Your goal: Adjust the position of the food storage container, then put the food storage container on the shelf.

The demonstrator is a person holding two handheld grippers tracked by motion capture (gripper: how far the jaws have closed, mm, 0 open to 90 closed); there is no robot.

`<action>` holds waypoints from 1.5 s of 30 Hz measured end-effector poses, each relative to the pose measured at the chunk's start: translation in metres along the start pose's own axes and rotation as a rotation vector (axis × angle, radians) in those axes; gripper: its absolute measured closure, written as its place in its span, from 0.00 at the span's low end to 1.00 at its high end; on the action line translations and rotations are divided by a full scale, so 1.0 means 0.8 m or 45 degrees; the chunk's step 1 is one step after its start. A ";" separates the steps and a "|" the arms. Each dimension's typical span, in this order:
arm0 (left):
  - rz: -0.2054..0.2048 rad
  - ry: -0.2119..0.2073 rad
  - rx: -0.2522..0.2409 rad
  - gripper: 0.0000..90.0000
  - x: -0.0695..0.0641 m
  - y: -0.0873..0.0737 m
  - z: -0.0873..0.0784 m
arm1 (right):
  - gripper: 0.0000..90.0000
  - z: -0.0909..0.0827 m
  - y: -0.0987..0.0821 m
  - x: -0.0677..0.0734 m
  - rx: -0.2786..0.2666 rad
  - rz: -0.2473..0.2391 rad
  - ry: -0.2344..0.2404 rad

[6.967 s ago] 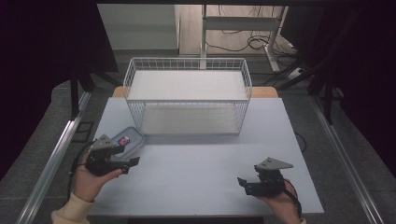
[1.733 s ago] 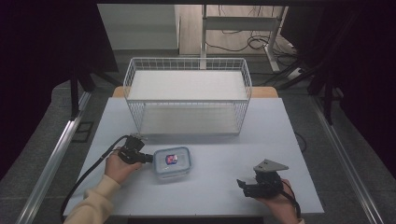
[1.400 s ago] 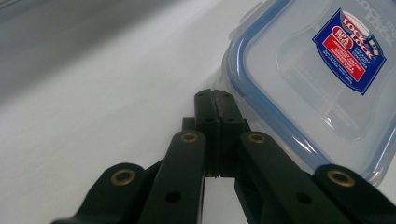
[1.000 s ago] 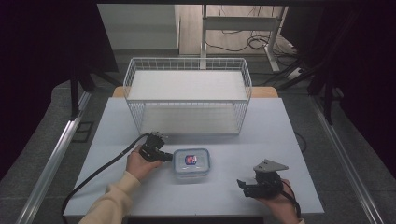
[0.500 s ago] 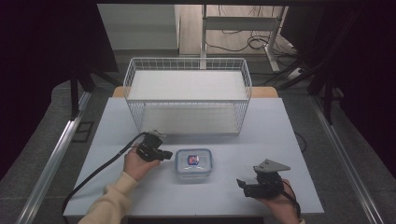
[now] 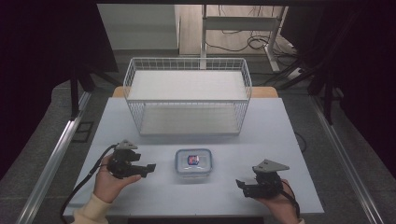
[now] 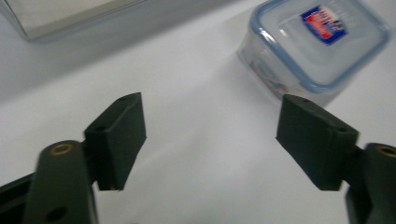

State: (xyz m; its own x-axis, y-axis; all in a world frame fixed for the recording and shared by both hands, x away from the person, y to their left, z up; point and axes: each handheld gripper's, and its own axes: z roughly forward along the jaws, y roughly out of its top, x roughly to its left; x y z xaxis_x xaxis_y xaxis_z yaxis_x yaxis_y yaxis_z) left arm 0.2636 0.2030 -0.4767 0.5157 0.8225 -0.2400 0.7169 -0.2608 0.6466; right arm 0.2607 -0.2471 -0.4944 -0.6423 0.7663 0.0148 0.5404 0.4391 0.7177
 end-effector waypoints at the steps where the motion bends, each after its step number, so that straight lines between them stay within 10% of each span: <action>1: 0.009 0.004 -0.004 0.23 0.000 -0.003 -0.001 | 0.21 0.000 0.000 0.000 0.000 -0.004 0.003; 30: -0.017 -0.053 -0.084 0.19 0.002 -0.014 0.005 | 0.21 0.001 0.011 -0.001 -0.024 0.059 0.084; 45: -0.078 -0.257 -0.066 0.18 -0.011 0.020 0.026 | 0.20 0.032 0.053 0.001 0.001 0.227 0.270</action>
State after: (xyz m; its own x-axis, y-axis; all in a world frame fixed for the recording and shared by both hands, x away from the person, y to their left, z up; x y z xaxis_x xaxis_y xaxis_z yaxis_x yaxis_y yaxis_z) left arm 0.2799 0.1809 -0.4795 0.5590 0.7168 -0.4168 0.7275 -0.1828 0.6614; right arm 0.2968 -0.2158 -0.4822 -0.6364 0.7164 0.2859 0.6552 0.3066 0.6904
